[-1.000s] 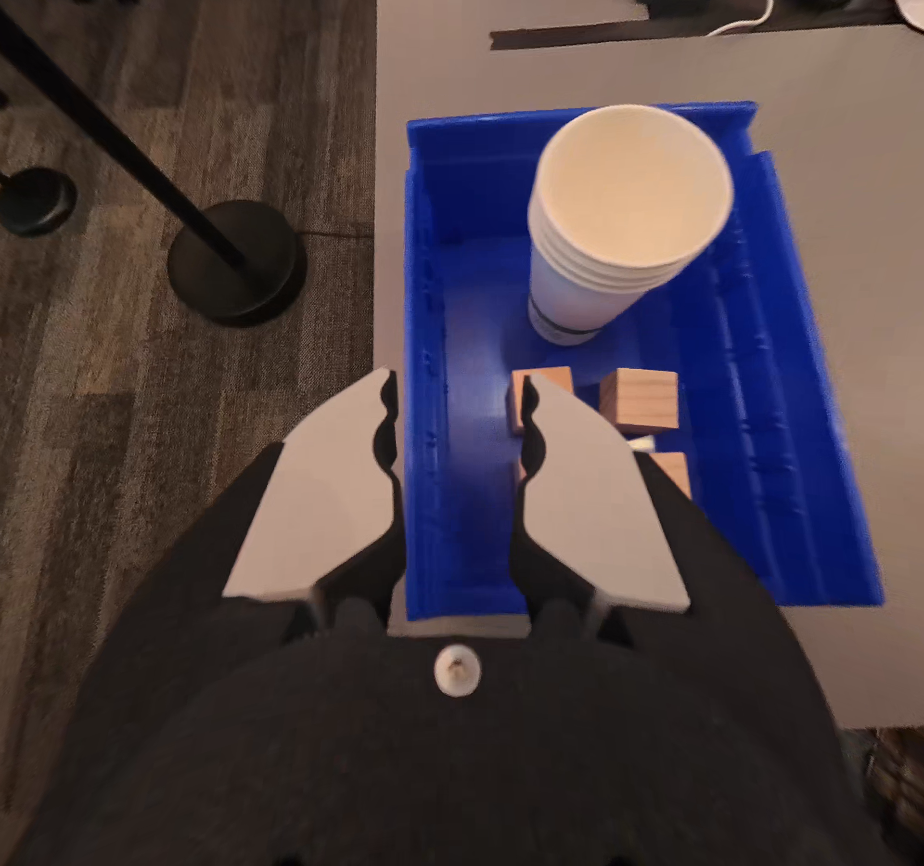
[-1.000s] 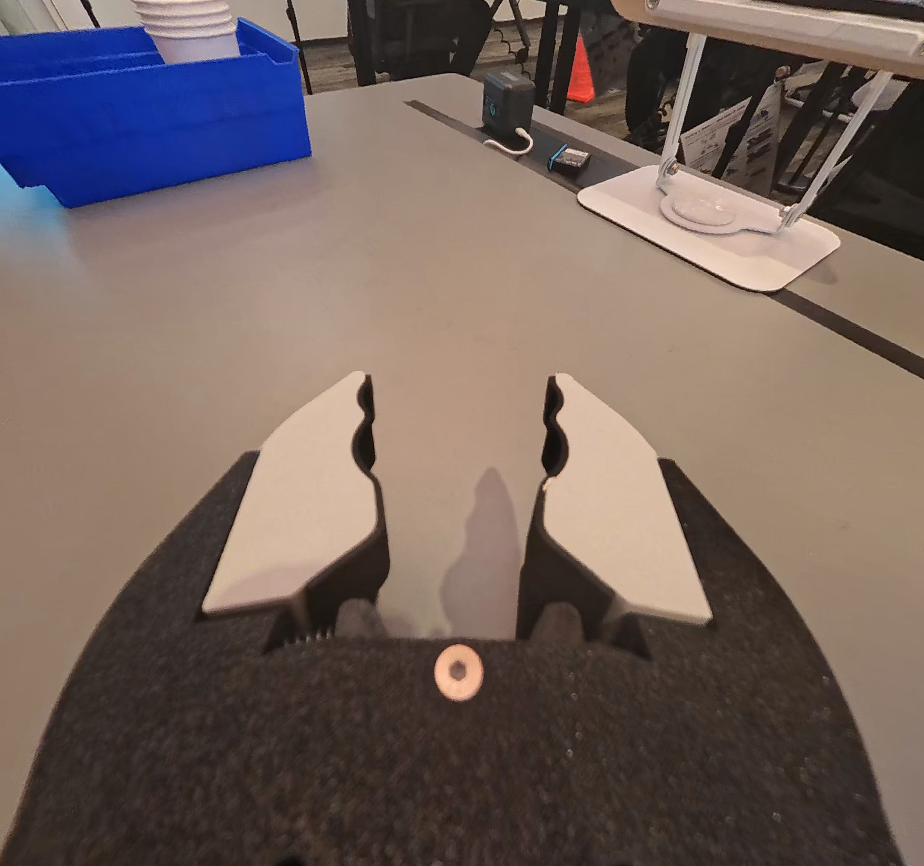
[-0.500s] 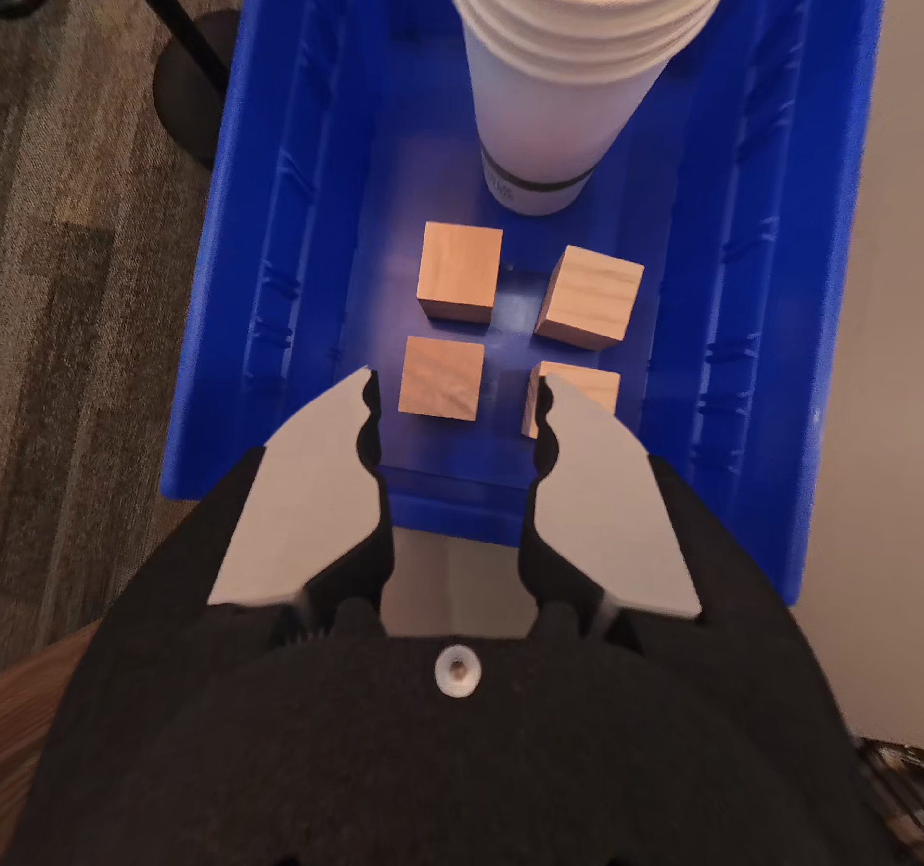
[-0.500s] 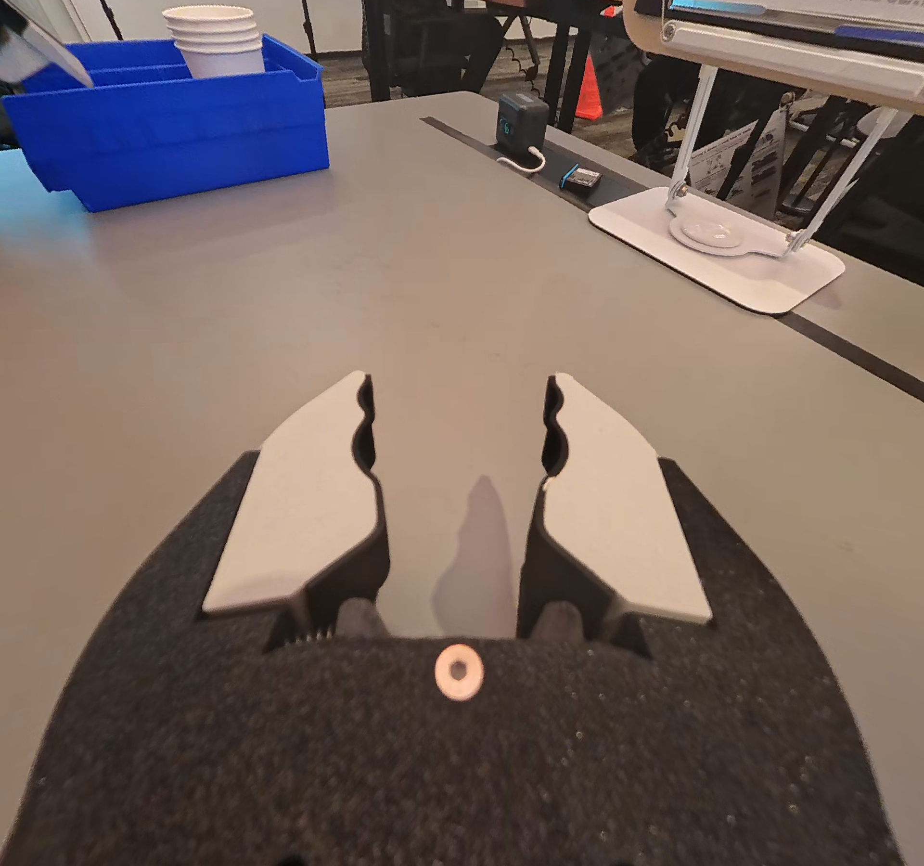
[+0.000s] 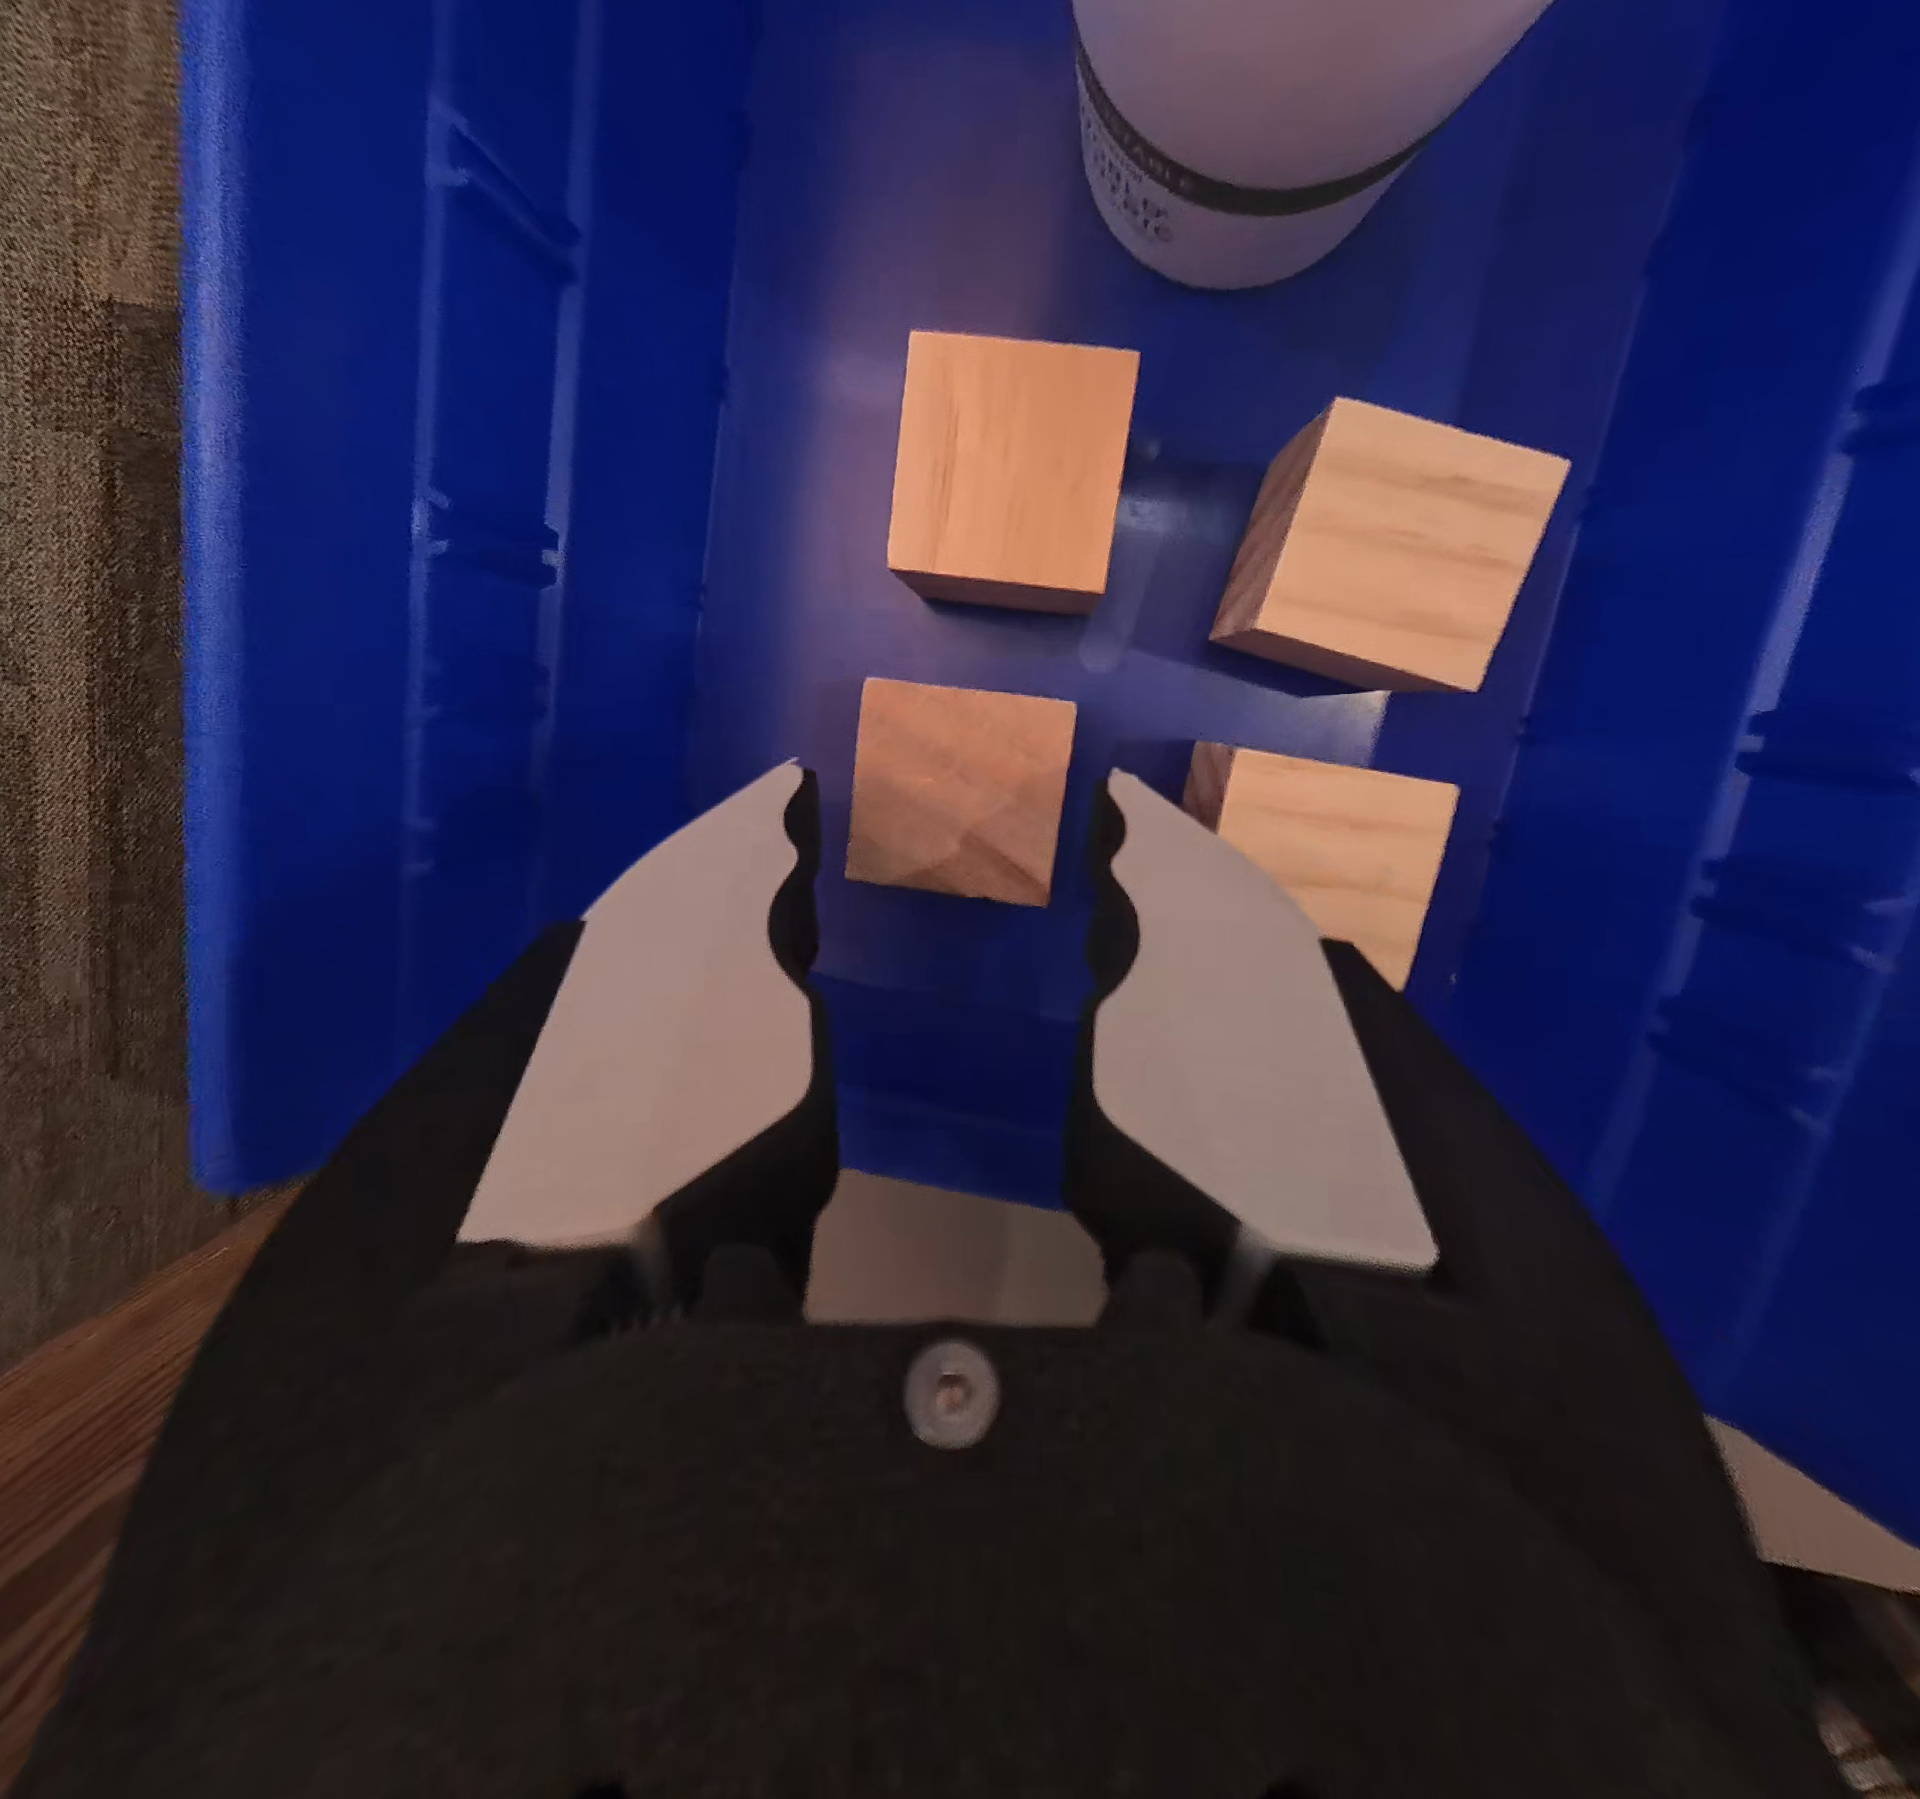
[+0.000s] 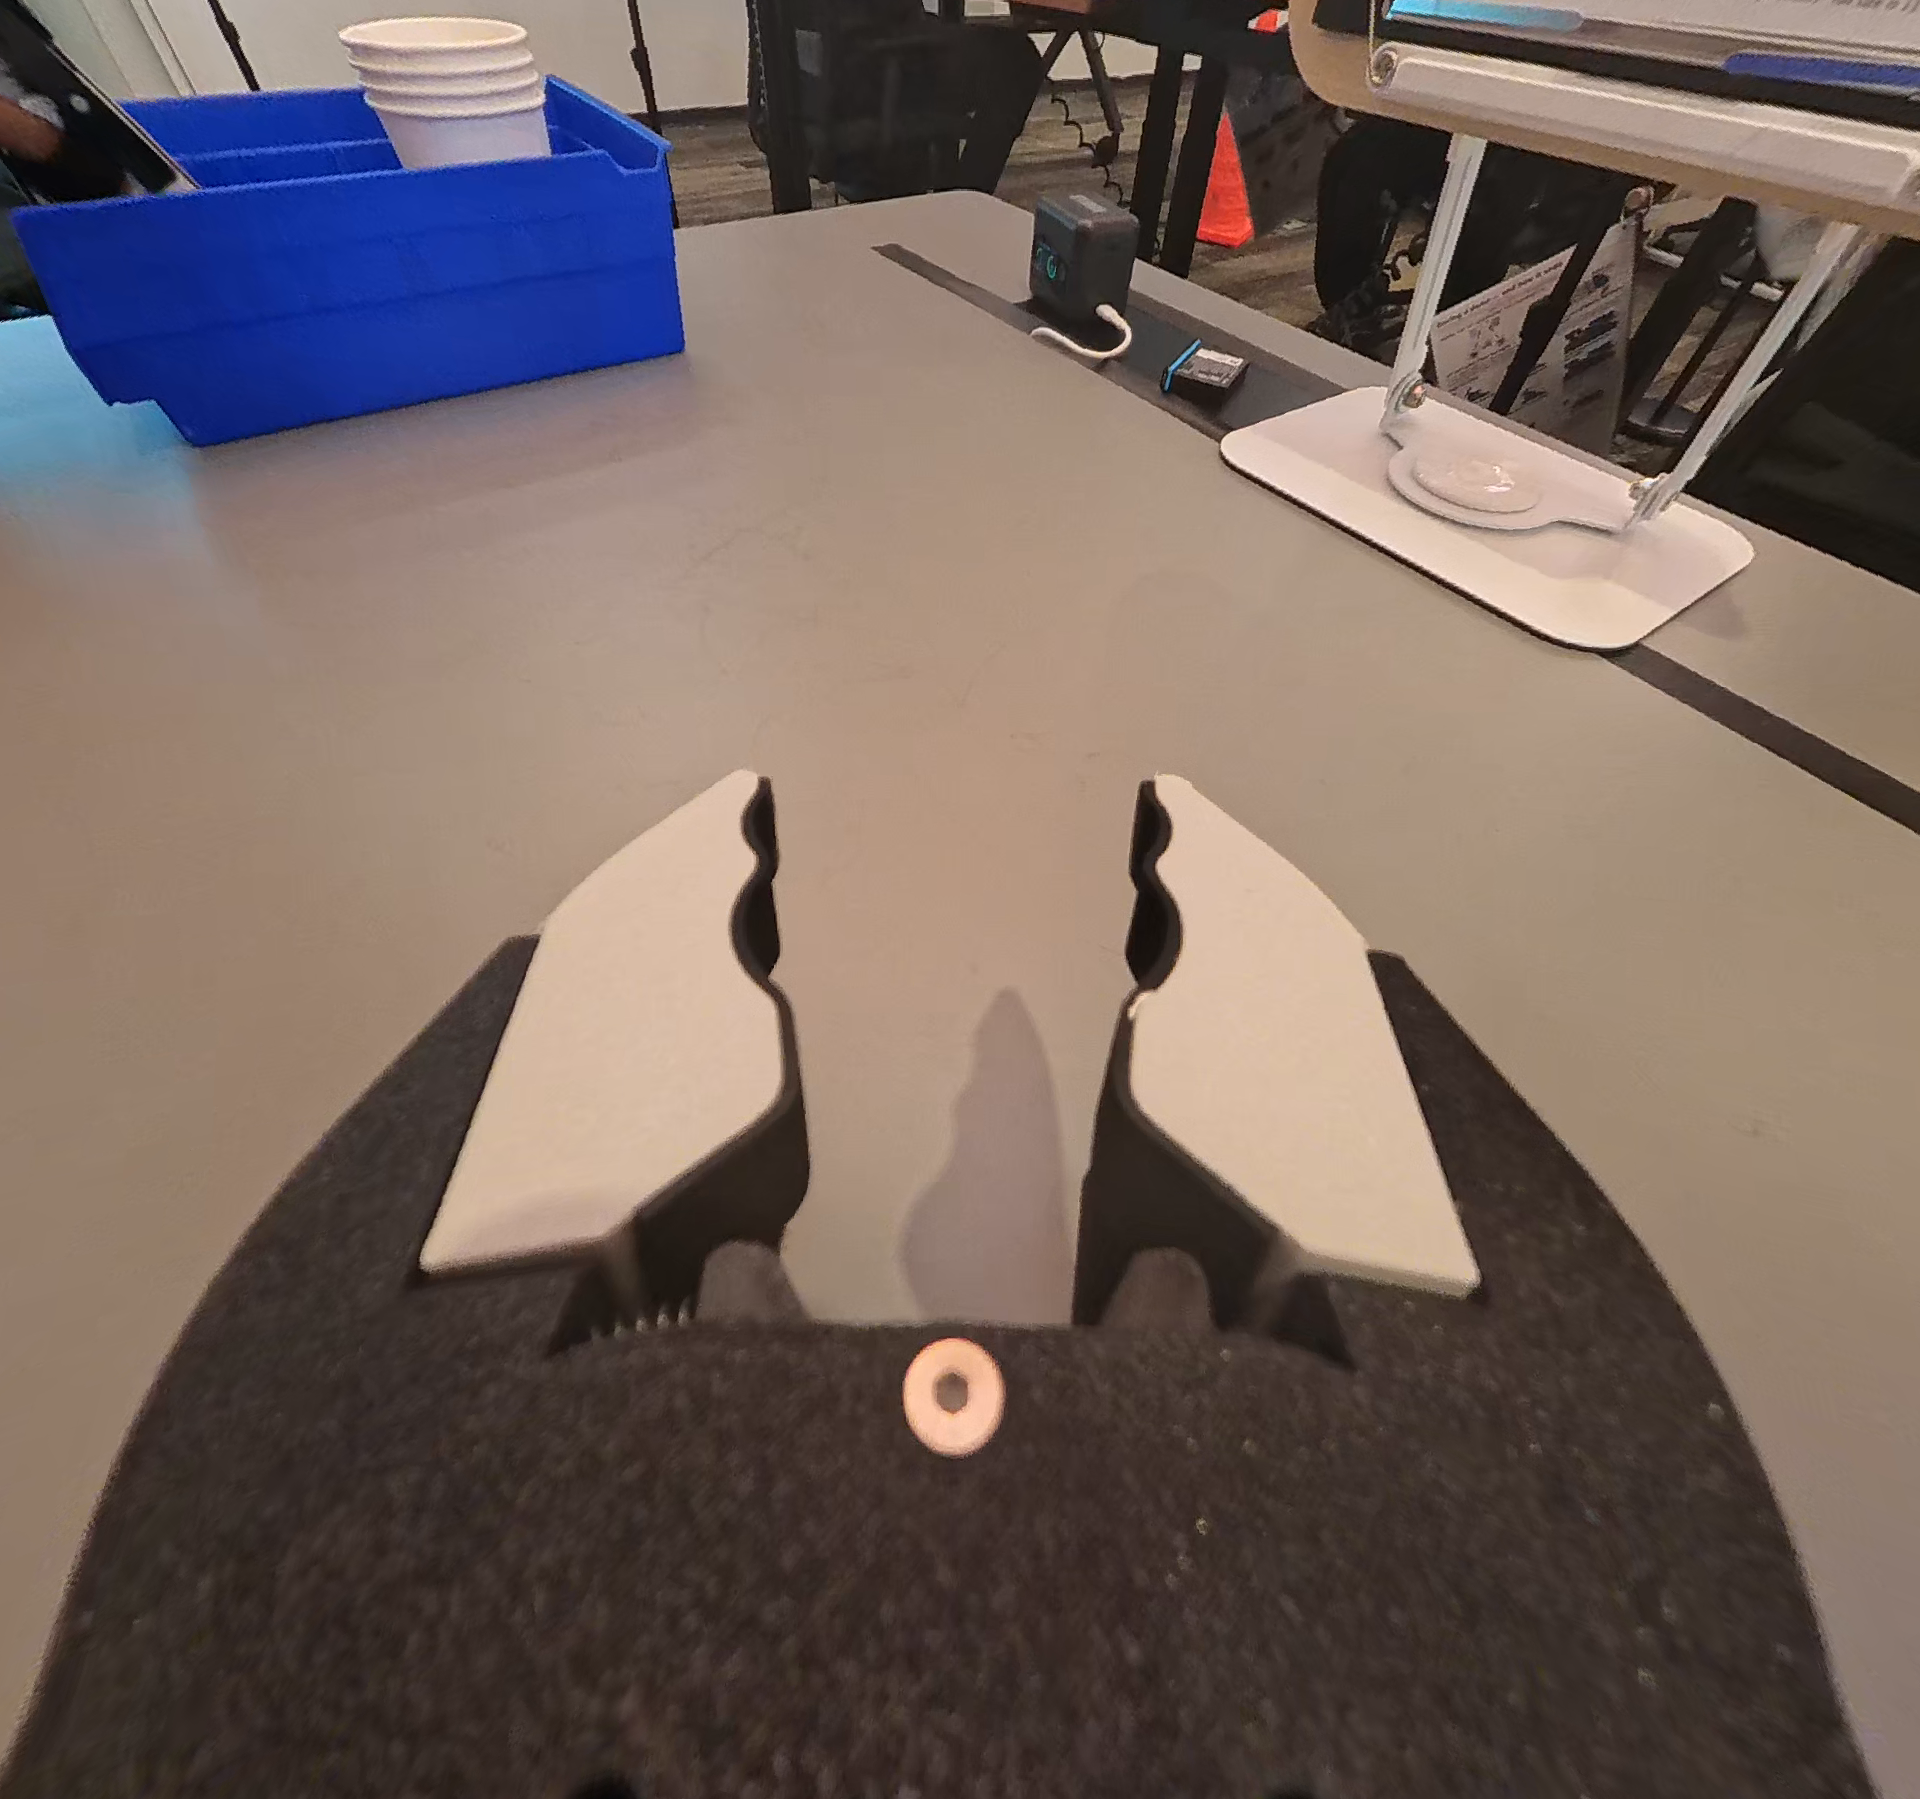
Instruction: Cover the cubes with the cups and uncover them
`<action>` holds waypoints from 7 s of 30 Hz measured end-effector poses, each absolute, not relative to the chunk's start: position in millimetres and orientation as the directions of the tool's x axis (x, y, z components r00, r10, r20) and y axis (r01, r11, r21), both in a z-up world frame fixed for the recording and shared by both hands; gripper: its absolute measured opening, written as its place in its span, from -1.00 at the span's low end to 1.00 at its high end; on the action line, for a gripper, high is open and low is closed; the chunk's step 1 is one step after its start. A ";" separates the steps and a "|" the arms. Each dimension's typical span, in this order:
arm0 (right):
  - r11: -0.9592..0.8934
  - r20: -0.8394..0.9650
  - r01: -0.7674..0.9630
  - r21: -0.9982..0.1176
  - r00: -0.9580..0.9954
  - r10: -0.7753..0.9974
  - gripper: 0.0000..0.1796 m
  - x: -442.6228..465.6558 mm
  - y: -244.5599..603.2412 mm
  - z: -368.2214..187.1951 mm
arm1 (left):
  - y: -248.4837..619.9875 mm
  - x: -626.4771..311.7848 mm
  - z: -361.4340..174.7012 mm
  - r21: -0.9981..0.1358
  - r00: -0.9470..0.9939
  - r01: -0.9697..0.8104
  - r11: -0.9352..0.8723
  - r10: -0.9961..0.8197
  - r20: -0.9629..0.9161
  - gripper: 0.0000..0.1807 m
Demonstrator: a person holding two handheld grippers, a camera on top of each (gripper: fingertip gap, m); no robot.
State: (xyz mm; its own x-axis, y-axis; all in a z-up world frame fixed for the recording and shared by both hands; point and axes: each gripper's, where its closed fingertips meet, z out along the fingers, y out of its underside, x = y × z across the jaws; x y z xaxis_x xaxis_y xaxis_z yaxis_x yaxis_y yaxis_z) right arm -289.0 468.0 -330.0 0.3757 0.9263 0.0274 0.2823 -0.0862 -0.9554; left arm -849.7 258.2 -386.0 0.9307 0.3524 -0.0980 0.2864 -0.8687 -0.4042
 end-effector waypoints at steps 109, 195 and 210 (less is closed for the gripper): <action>-0.067 0.003 0.241 -0.968 0.281 0.960 -0.17 -299.1 456.2 -327.4 | 264.0 -824.7 -301.8 -0.577 0.992 0.106 -0.810 0.124 0.008 -0.28; -0.114 -0.048 0.245 -0.963 0.258 0.965 -0.21 -300.5 457.5 -337.1 | 439.4 -481.5 -398.3 -0.344 0.209 -0.921 -0.183 -0.977 -0.040 -0.51; -0.116 -0.050 0.253 -0.961 0.255 0.966 -0.21 -301.8 456.7 -338.7 | 437.9 -482.5 -411.3 -0.326 0.254 -0.916 -0.232 -0.967 -0.025 -0.51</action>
